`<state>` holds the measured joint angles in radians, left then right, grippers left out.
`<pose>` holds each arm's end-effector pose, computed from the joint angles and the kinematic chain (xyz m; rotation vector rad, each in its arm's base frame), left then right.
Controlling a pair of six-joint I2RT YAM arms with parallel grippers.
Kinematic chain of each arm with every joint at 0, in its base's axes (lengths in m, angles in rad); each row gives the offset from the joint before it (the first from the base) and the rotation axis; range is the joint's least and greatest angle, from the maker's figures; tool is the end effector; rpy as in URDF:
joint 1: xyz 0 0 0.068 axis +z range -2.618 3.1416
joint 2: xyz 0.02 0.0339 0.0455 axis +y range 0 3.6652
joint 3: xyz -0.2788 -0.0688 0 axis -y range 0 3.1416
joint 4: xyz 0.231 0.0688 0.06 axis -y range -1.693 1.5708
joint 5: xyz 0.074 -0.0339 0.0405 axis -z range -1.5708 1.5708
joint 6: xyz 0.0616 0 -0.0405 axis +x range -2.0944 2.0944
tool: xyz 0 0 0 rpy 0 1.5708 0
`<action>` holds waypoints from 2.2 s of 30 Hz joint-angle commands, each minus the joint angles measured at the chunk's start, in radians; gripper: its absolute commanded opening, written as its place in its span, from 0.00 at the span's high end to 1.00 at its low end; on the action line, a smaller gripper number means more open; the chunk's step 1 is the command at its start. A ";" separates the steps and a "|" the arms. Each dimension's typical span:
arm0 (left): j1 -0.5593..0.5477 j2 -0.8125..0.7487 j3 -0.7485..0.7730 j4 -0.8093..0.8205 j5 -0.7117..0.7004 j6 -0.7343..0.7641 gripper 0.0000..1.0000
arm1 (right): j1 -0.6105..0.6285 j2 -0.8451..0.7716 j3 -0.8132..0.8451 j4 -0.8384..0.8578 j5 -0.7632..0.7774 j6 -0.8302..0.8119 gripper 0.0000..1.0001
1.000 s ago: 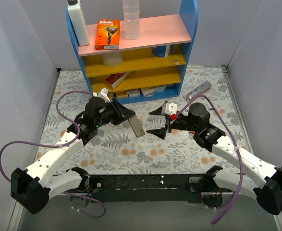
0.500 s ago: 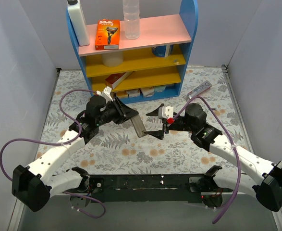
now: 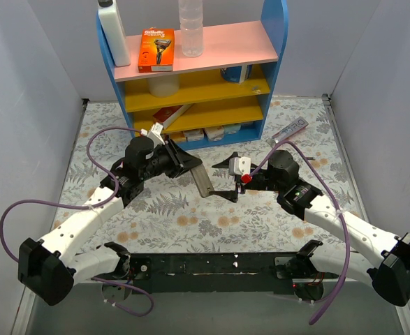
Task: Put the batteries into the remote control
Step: Remove the battery cover from the remote control.
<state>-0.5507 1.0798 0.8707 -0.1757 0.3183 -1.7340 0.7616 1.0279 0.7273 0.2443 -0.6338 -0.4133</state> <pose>0.2028 -0.1471 0.3204 -1.1263 2.1429 -1.6359 0.1469 0.1905 0.3342 -1.2984 1.0559 0.7781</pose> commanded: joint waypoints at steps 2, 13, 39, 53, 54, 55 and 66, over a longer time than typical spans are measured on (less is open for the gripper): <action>0.003 0.005 0.053 0.018 0.042 -0.002 1.00 | 0.005 0.009 0.017 0.030 0.017 -0.021 0.20; 0.003 0.019 0.065 -0.002 0.057 0.025 1.00 | 0.008 0.014 0.017 0.058 0.045 -0.016 0.22; 0.003 0.035 0.024 0.031 0.110 -0.075 1.00 | 0.119 0.050 -0.025 0.024 0.161 -0.162 0.26; 0.003 0.042 -0.070 -0.014 0.150 -0.010 1.00 | 0.123 0.096 -0.161 0.365 0.375 -0.154 0.39; 0.003 0.048 -0.076 -0.019 0.139 0.007 1.00 | 0.125 0.112 -0.163 0.371 0.376 -0.156 0.39; 0.003 0.054 -0.093 -0.019 0.128 0.019 1.00 | 0.125 0.121 -0.169 0.378 0.375 -0.156 0.40; 0.005 0.146 -0.136 0.076 -0.019 0.206 1.00 | 0.125 0.239 -0.258 0.507 0.402 -0.136 0.41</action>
<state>-0.5259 1.2045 0.7433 -0.1265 0.2432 -1.6005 0.9001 1.2366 0.4931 0.6323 -0.3496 -0.5343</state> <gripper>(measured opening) 0.239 0.598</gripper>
